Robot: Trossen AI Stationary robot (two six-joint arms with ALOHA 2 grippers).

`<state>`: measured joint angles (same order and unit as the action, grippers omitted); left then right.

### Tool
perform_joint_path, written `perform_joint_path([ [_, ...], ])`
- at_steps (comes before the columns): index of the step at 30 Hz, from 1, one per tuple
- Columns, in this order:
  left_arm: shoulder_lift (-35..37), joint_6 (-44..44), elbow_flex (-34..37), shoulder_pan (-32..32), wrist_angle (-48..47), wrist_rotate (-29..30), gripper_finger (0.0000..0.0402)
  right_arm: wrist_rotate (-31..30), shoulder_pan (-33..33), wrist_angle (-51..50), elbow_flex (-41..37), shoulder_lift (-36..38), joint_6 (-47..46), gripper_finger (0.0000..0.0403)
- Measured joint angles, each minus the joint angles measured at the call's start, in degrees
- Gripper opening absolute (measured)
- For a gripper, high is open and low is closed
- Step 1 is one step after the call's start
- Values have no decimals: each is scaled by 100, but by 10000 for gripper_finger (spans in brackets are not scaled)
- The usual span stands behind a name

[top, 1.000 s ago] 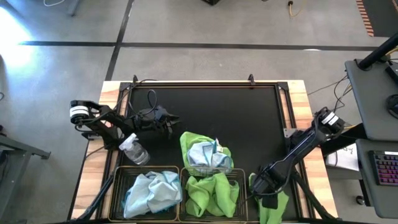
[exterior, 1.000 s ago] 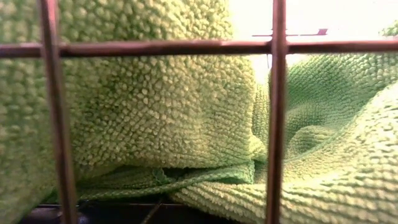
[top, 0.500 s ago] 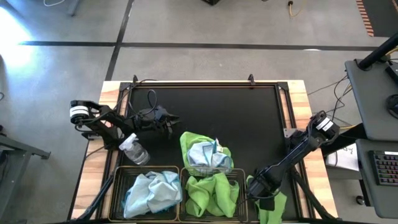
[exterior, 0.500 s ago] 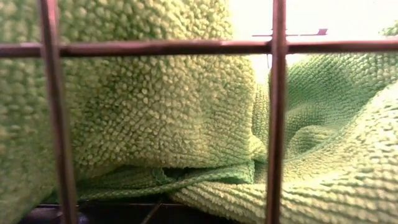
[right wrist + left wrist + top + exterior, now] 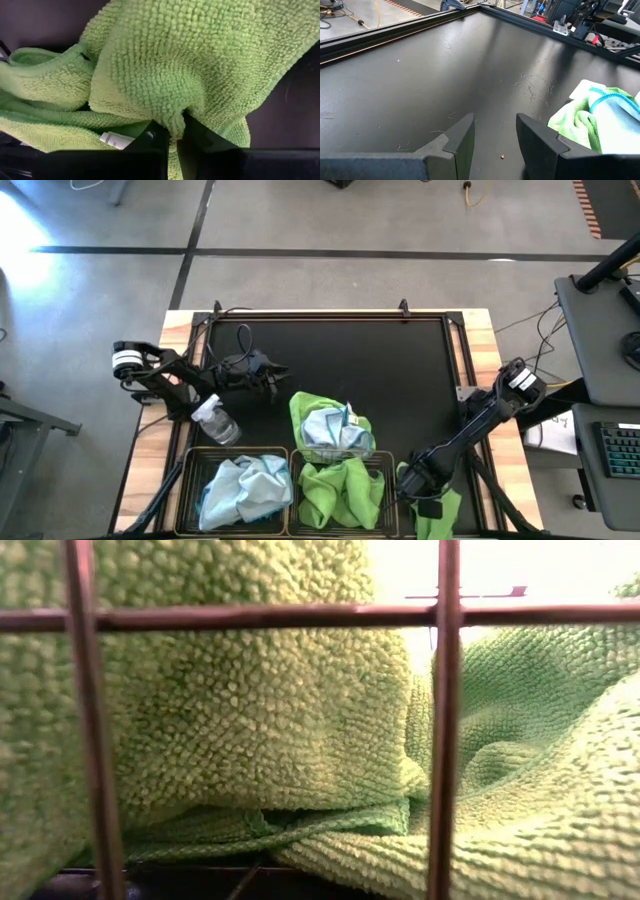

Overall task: Sort microfiber towel by color & place in baskets
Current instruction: Put the right green towel into the right wire basket

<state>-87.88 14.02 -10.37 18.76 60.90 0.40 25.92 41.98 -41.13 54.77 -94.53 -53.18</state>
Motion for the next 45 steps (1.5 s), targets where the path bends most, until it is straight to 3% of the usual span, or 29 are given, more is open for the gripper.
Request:
perform_joint_path([
  [7, 0, 0, 0, 0, 2, 0, 130, -349, -51, -15, -5, 577, -3, 13],
  [19, 0, 4, 0, -11, 209, -112, 130, -3204, -452, 237, -5, 2075, 88, 13],
  [27, 0, 73, 0, -166, 415, -201, 130, -5135, -490, 483, -7, 2699, 1018, 13],
  [35, 24, 196, 0, -315, 1229, -743, 130, -6030, -592, 612, -7, 2847, 1672, 13],
  [41, 55, 647, -10, -336, 2393, -1800, 130, -7272, -606, 960, -5, 2803, 2107, 13],
  [45, 70, 915, -245, -448, 2767, -2275, 130, -7708, -703, 1346, -5, 2805, 2298, 13],
])
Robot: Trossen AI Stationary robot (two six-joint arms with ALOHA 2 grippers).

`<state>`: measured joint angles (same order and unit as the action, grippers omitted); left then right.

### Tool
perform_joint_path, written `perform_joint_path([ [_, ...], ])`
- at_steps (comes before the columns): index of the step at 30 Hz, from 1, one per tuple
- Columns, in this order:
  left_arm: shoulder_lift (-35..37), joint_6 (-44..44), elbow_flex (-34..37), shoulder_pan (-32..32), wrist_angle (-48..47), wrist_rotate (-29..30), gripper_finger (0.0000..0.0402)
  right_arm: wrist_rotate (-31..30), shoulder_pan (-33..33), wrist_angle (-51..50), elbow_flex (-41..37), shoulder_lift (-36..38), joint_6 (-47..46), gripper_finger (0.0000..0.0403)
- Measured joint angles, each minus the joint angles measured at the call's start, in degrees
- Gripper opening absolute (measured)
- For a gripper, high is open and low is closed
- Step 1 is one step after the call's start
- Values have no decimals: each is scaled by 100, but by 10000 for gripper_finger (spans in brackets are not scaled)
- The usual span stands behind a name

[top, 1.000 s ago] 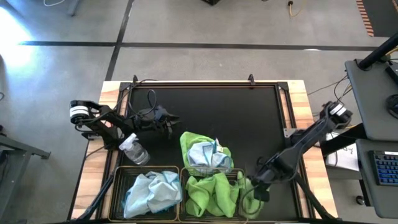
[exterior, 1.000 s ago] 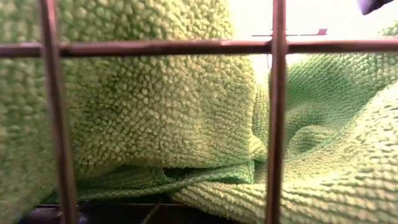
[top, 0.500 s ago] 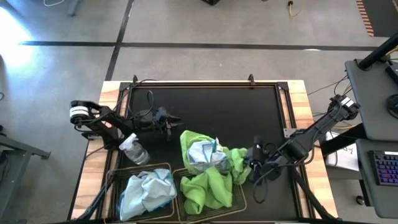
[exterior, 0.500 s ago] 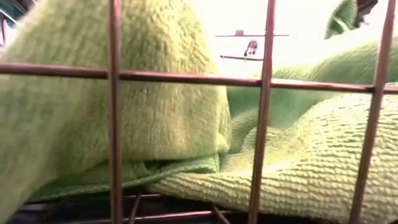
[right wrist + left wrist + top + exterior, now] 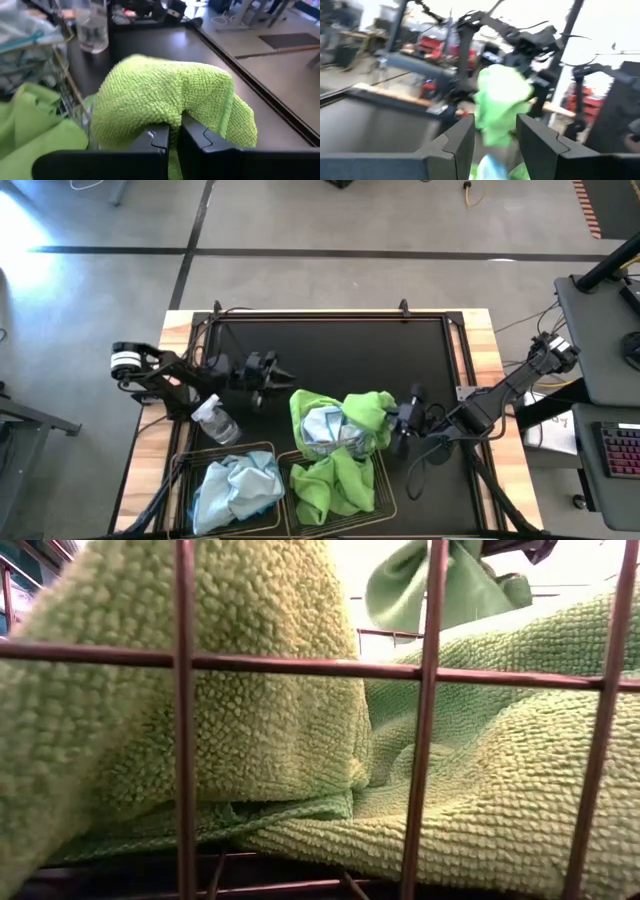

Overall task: Sort microfiber towel by color & place in baskets
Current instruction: Put the right green towel into the right wire basket

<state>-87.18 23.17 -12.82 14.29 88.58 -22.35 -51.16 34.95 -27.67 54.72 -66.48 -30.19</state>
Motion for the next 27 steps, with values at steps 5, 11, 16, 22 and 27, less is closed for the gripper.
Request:
perform_joint_path([
  [5, -2, 6, -597, -285, -216, -138, 130, -2, -202, 613, 2, -39, 426, 13],
  [11, -4, -266, -1477, -528, -1212, -609, 130, 8, -417, 1190, 2, -125, 1069, 13],
  [16, -5, -730, -2097, -632, -2454, -638, 130, 171, -519, 1825, 2, -160, 1666, 13],
  [22, -9, -1057, -2522, -663, -3080, -910, 130, 1095, -617, 2607, 4, -173, 2546, 13],
  [27, -9, -1092, -2568, -663, -3084, -1029, 130, 1222, -690, 2668, 4, -173, 2688, 13],
])
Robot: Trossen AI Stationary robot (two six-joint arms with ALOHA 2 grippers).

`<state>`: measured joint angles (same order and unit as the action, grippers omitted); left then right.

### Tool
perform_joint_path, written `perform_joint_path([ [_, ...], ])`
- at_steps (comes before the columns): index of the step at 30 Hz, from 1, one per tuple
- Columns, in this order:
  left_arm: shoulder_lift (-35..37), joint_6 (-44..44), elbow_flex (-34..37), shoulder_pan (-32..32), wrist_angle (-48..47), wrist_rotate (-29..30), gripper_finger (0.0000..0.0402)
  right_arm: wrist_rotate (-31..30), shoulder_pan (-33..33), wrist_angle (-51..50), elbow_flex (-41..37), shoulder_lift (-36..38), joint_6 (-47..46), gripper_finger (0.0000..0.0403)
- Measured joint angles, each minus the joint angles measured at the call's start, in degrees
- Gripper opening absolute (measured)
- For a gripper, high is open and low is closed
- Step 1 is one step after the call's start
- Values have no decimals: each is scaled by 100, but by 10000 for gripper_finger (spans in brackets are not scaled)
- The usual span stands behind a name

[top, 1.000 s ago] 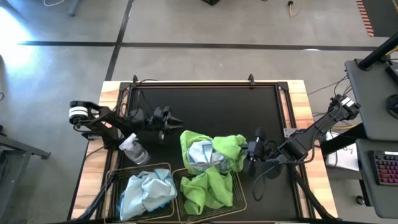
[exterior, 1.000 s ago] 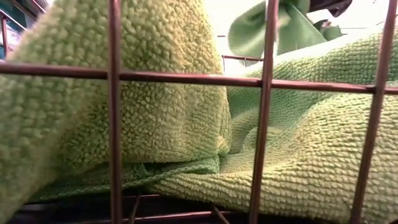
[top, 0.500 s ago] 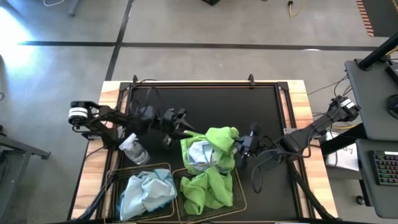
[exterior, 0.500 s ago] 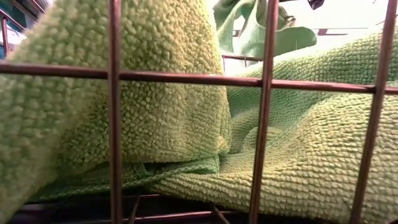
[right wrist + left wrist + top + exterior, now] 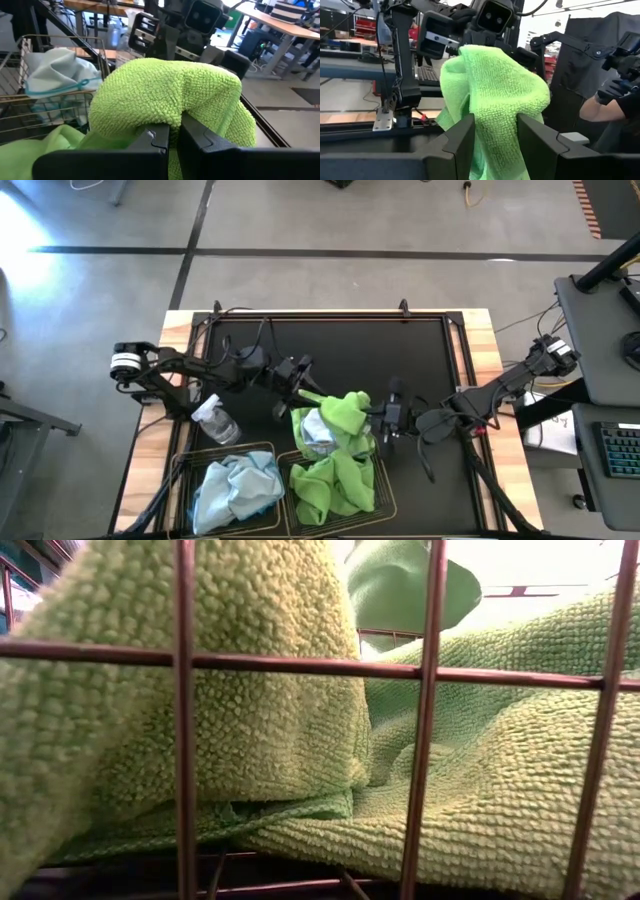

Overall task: Sort microfiber towel by color & place in baskets
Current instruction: Put the right green towel into the right wire basket

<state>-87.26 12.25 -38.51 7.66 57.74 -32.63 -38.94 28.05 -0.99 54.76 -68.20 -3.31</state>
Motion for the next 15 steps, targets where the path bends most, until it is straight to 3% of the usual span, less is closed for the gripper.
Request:
perform_joint_path([
  [15, 0, 24, 217, -32, 8, -1, 130, -9, -592, 0, 0, -15, -68, 13],
])
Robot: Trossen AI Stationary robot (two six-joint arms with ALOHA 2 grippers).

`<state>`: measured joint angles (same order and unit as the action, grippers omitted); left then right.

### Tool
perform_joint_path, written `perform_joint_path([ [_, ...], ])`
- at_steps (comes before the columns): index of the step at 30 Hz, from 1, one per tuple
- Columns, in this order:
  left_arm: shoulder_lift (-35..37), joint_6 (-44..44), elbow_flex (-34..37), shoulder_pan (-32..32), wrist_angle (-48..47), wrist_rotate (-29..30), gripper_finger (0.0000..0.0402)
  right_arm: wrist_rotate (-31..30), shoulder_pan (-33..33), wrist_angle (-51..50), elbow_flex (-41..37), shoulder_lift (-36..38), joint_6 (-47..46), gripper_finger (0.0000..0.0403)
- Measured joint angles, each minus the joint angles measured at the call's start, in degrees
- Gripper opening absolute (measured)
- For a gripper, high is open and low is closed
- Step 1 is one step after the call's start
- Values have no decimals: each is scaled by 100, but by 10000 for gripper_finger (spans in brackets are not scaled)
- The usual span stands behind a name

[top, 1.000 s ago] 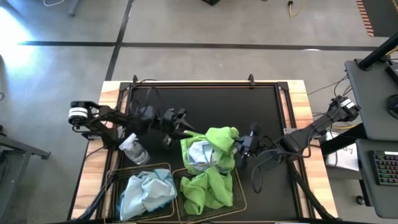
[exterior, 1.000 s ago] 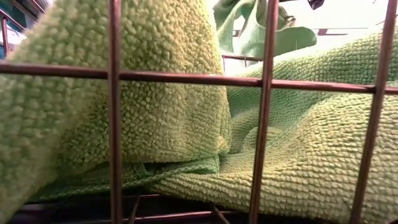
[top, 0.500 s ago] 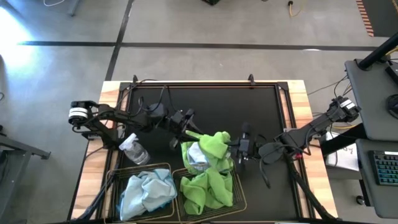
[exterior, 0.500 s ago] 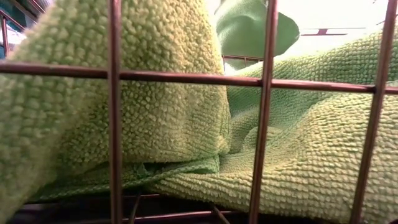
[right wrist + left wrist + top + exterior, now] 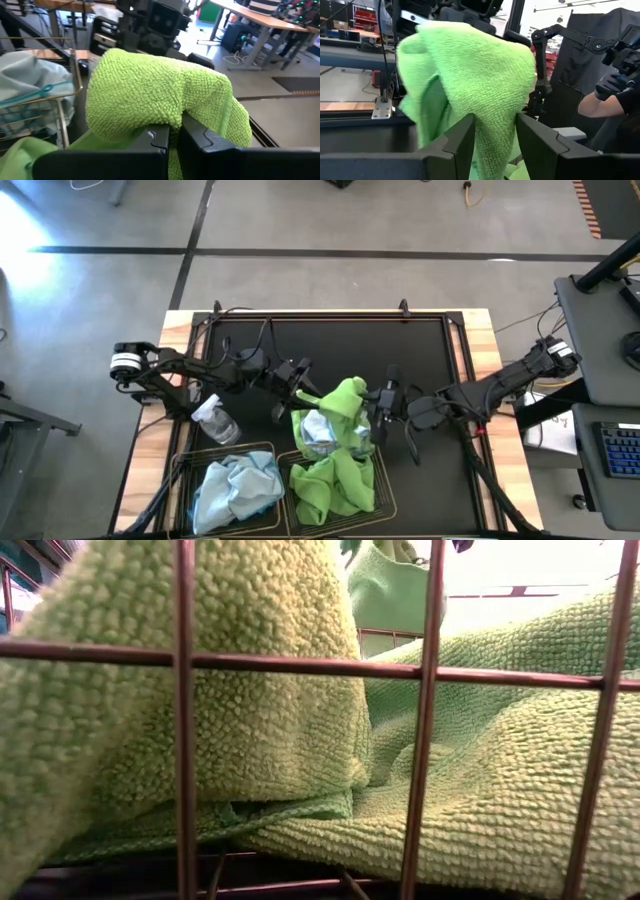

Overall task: Sort microfiber towel by color & place in baskets
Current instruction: Put the right green towel into the right wire basket

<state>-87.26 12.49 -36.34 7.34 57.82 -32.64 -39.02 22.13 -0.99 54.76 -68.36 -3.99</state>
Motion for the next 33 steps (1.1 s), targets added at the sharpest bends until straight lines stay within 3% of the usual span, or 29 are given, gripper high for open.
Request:
perform_joint_path([
  [9, 0, 0, -31, -18, 5, 0, 130, 54, -225, 0, 0, 0, -160, 13],
  [20, 0, 0, -51, -18, 56, 1, 130, 1215, -219, 106, 0, -7, -247, 13],
  [33, -329, 0, -680, -102, -5, 2, 130, 1250, -231, 329, 0, -11, -135, 13],
])
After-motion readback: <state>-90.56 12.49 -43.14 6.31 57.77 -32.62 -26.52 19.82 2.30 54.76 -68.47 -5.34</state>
